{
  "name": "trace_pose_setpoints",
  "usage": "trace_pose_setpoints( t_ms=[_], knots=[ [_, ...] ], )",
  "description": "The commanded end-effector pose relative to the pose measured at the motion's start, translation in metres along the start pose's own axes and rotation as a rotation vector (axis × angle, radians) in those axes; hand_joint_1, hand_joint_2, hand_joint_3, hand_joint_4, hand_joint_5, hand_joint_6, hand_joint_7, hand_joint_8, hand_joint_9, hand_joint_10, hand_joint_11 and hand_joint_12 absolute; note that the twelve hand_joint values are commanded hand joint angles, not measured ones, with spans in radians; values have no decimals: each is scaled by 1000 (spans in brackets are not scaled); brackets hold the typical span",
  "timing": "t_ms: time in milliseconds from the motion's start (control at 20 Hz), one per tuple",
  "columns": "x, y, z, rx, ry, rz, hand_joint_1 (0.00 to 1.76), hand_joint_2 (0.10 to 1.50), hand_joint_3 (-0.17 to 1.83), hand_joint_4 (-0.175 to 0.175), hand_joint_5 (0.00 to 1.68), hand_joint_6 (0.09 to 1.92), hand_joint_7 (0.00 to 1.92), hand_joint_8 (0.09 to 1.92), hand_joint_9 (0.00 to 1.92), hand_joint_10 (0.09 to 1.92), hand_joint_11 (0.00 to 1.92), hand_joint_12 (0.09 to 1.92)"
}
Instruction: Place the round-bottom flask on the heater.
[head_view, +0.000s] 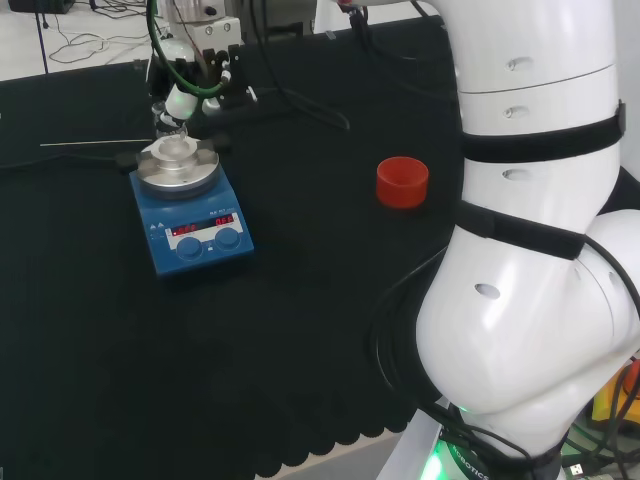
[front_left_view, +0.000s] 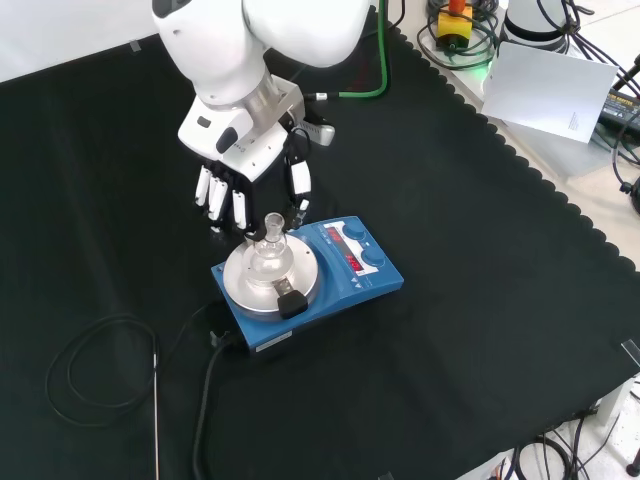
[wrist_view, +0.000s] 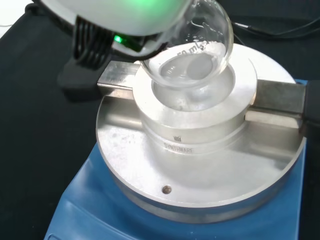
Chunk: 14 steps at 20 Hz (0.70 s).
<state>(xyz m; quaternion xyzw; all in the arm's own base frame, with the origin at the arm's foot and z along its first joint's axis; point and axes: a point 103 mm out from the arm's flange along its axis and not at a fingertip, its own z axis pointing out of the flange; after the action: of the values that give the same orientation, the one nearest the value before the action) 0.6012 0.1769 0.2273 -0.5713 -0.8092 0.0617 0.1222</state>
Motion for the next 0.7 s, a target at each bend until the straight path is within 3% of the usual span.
trace_pose_setpoints(
  t_ms=[50, 350, 650, 700],
  knots=[
    [0, 2, 1, 3, 14, -7, 1110, 593, 859, 175, 1190, 920, 575, 649, 869, 476, 656, 1234],
    [-2, 3, 5, 18, 37, -10, 1110, 592, 861, 175, 1190, 921, 570, 648, 864, 475, 650, 1234],
    [-8, -1, 5, 48, 41, 15, 1083, 754, 559, 175, 1149, 840, 504, 679, 818, 507, 546, 1285],
    [-8, -1, 5, 61, 46, 18, 1044, 727, 568, 85, 1103, 817, 491, 682, 809, 514, 535, 1288]
  ],
)
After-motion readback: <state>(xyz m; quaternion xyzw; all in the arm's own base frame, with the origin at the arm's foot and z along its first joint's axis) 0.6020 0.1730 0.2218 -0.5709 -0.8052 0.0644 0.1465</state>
